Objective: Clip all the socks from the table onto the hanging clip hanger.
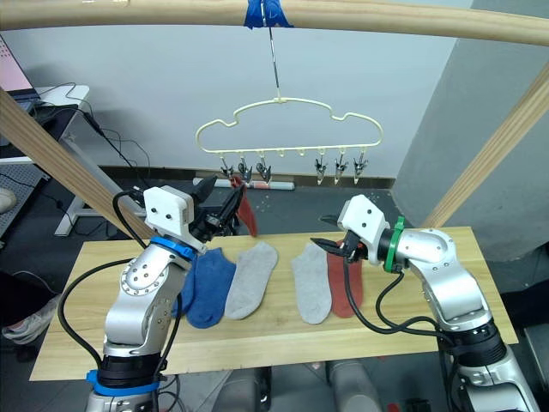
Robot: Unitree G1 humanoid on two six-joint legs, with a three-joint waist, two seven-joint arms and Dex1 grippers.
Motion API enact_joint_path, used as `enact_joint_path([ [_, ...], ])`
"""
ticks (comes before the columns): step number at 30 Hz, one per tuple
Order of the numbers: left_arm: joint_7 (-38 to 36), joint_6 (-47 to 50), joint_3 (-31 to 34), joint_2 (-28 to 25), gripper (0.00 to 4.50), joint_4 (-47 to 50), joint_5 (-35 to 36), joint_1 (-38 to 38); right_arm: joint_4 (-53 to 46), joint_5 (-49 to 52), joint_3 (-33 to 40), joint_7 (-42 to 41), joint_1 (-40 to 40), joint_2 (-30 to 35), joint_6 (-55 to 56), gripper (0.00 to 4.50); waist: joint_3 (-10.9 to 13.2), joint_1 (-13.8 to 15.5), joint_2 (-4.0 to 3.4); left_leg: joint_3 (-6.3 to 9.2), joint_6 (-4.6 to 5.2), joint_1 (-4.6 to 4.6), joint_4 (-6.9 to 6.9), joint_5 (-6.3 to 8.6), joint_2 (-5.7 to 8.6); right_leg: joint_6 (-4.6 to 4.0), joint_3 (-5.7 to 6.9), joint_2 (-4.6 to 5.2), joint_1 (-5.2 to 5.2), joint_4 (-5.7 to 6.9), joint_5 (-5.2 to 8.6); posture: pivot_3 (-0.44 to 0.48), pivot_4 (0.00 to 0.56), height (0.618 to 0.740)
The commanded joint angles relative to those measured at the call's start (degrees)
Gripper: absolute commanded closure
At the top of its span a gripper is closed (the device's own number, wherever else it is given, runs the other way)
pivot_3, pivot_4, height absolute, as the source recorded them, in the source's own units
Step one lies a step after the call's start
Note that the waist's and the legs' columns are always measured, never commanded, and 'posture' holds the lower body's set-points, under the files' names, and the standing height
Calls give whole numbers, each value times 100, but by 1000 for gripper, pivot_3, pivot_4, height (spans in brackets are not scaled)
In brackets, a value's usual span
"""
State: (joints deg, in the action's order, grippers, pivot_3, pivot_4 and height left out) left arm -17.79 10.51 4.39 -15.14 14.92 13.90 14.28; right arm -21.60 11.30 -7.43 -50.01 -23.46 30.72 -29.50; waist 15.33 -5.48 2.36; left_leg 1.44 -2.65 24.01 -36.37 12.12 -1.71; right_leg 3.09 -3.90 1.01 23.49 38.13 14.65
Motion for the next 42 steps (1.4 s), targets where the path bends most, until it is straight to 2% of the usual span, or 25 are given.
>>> enact_joint_path([
  [1,223,-341,-87,196,1715,-52,-241,33,-584,384,333,150,69,101,-418,2304,0,-3,0,0,0,0,-4,0,0,0,0,0,-2,0,0,-185,221,740],
  [10,316,-618,-188,509,1715,-528,-382,118,-957,662,505,427,223,273,-801,2304,0,-49,0,0,3,21,-57,2,4,22,-3,1,-10,-4,-12,-219,231,740],
  [13,307,-700,-171,560,2293,-714,-373,163,-1023,739,529,481,235,332,-855,2276,0,-76,0,0,4,21,-58,1,3,25,-4,0,-10,-2,-13,-233,233,740],
  [15,284,-741,-181,578,2864,-874,-384,244,-1068,780,564,495,251,372,-890,2276,0,-92,0,0,5,20,-58,1,3,25,-4,-1,-10,-2,-13,-240,234,740],
  [27,383,-1208,-152,749,2864,-2054,-485,952,-1335,1004,668,693,346,585,-1072,2276,0,-147,0,-1,5,24,-58,1,4,26,-5,-1,-10,-6,-13,-286,231,740],
  [33,443,-1506,-22,775,2864,-2575,-506,1344,-1375,1065,701,744,375,633,-1100,2276,0,-272,0,0,5,26,-58,1,5,27,-5,-1,-10,-7,-13,-297,233,740],
  [42,576,-1762,90,781,2864,-2665,-537,1542,-1383,1146,705,819,452,687,-1073,2276,0,-402,0,0,5,26,-57,1,5,29,-6,-1,-9,-7,-13,-291,232,740],
])
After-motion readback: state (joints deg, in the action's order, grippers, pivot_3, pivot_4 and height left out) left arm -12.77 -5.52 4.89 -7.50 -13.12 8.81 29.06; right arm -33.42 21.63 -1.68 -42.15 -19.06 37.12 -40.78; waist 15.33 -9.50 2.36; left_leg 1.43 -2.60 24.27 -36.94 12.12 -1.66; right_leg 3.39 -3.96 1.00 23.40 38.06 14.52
